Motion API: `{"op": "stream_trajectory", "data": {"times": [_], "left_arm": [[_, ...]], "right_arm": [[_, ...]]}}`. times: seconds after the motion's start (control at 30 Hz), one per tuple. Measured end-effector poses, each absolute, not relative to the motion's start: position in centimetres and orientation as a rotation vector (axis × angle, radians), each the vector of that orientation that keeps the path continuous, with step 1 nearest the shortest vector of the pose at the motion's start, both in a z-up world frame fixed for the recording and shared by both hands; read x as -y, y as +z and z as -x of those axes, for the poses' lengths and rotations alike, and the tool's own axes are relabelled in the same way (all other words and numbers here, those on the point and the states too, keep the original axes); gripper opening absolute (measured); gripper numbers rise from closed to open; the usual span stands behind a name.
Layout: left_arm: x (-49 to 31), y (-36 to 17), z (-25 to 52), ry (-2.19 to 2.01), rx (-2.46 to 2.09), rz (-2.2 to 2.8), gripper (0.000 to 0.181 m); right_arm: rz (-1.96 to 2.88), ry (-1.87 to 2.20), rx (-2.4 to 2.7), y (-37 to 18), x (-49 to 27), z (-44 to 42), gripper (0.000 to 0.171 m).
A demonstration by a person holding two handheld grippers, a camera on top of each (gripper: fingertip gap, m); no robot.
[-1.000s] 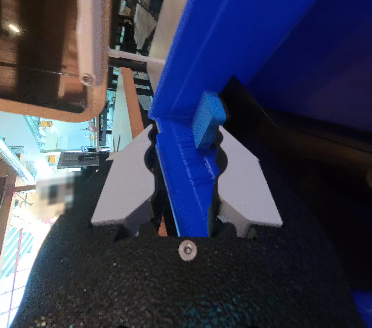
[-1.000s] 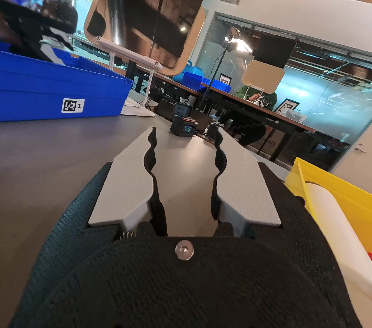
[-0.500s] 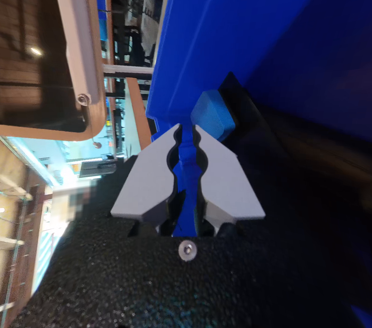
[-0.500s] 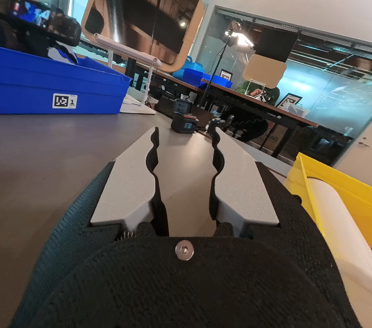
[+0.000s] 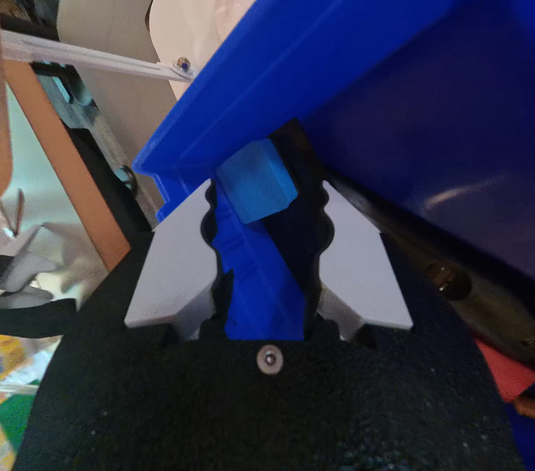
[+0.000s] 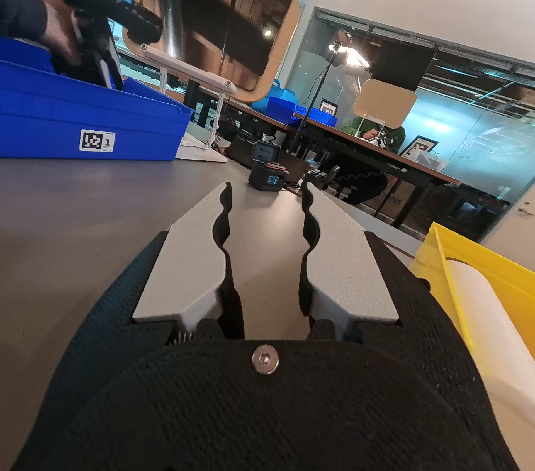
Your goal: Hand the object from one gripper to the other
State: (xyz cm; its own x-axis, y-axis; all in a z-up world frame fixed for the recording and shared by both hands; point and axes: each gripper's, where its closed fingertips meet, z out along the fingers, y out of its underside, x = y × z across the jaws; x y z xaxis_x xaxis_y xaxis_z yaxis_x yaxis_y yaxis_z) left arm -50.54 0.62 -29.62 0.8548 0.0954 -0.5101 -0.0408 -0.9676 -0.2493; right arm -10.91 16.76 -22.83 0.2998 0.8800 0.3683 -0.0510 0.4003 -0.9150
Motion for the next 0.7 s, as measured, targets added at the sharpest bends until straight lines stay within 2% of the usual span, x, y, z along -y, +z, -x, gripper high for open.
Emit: {"op": "stream_trajectory", "data": {"times": [0.27,0.53,0.63,0.7], "left_arm": [[-1.3,-31.3,49.2,0.594,0.268,2.761,0.076],[0.9,-28.7,50.0,1.015,0.255,2.69,0.077],[1.8,-26.2,50.4,1.317,0.138,2.64,0.056],[2.0,-27.0,49.9,1.254,0.142,2.684,0.052]], "right_arm": [[0.956,0.765,1.093,-22.9,-16.7,11.0,0.045],[0.955,0.763,1.095,-22.9,-16.7,11.0,0.044],[0.955,0.762,1.095,-22.9,-16.7,11.0,0.044],[0.954,0.761,1.095,-22.9,-16.7,11.0,0.043]]}}
